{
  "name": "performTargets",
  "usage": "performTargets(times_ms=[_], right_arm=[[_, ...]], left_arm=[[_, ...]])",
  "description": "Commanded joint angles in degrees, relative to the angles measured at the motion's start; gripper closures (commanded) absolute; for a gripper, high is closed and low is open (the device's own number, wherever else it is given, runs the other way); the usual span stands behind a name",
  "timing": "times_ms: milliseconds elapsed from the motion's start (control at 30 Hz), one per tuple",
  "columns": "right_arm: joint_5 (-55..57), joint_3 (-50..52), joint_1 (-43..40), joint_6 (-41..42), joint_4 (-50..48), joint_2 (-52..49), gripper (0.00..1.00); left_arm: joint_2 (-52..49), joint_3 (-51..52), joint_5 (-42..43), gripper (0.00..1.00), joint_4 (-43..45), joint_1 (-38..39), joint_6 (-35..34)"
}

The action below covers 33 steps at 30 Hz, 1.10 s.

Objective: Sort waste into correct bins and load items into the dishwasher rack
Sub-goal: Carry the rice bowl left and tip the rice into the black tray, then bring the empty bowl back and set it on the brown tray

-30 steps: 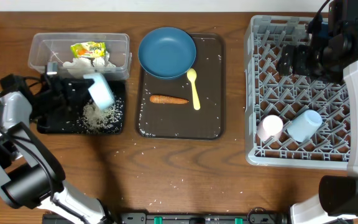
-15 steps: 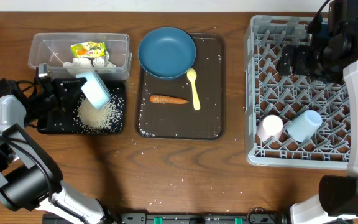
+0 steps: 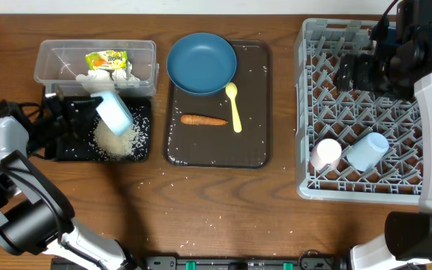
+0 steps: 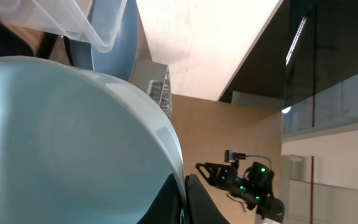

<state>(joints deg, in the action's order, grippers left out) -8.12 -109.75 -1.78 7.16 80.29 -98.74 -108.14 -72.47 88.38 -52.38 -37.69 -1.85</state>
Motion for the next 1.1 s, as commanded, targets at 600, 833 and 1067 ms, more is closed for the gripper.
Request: performTargets(times_ms=[600, 833, 1067], right_arm=[[0.2, 0.1, 0.7, -0.6, -0.1, -0.3, 0.01], [0.2, 0.1, 0.7, -0.6, 0.0, -0.3, 0.01], [0.1, 0.1, 0.7, -0.5, 0.0, -0.3, 0.01]], left_arm=[[2.6, -0.1, 1.1, 0.94, -2.0, 3.5, 0.6], [12.2, -0.2, -15.3, 0.94, -2.2, 15.6, 1.6], [17.1, -0.2, -45.0, 0.94, 0.3, 38.7, -3.5]])
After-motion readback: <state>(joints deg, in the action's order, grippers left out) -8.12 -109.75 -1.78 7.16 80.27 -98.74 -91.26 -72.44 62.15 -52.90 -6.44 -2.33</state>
